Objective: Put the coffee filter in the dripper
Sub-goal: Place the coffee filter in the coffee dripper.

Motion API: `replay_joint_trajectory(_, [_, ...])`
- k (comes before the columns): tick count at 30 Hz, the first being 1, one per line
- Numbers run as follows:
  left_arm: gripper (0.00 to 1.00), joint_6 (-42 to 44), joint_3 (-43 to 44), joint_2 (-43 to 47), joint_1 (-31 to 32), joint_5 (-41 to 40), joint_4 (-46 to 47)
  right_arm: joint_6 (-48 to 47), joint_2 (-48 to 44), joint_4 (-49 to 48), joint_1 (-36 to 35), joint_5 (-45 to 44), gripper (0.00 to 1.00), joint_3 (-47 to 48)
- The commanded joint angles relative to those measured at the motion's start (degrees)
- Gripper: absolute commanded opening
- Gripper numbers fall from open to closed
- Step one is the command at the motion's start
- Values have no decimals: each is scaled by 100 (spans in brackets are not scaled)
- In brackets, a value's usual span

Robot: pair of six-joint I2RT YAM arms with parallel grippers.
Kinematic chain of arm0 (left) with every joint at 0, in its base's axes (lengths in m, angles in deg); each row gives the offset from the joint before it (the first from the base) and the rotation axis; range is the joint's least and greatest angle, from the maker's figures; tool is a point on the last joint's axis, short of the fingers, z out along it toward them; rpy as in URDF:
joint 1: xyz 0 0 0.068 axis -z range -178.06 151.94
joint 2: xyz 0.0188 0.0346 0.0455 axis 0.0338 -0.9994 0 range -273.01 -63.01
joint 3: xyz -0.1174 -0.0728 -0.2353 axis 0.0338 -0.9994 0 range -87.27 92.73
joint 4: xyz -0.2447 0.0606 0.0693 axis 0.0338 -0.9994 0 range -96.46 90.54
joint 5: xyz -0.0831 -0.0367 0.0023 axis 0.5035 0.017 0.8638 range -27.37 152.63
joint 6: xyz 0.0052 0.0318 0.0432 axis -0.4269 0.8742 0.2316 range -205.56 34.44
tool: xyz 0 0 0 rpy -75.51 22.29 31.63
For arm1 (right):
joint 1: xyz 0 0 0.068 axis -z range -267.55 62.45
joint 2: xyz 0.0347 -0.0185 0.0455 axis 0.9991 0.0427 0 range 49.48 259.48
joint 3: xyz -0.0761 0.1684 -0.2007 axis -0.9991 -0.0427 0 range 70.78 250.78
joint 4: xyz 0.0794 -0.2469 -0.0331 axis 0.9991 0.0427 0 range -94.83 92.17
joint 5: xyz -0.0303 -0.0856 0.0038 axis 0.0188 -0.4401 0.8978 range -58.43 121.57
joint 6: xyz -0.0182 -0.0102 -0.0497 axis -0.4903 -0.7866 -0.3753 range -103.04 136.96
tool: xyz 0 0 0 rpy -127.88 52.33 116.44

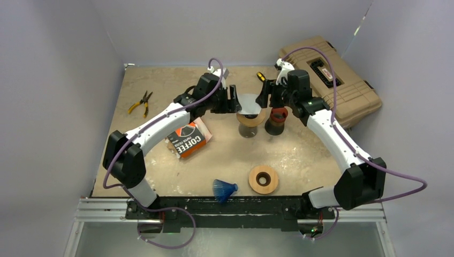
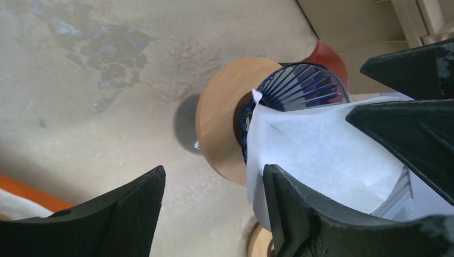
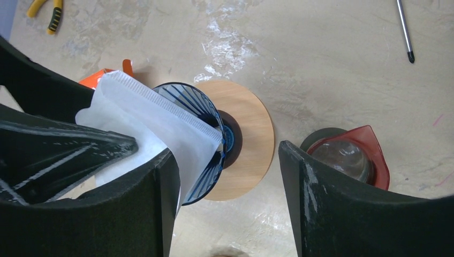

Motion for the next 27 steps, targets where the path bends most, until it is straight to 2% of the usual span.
replay_joint_trajectory(1, [65,-448,-272,268,-39,669,955,70,38,-315,28,285,67,-30])
replay_joint_trajectory(4, [61,-505,-307,226,-37,676,979,102,43,-312,27,331,64,-52])
replay_joint_trajectory(10, [60,-535,-422,241,-37,666,1214,129,43,-357,27,356,58,-153])
replay_joint_trajectory(15, [54,-455,-240,92,-37,658,1049,99,48,-460,27,235,57,-273])
replay_joint_trajectory(22, [52,-482,-292,54,-47,622,1108,104,73,-537,27,182,54,-451])
replay_joint_trajectory(27, [51,-487,-174,-70,-82,544,1036,199,52,-717,27,208,48,-524])
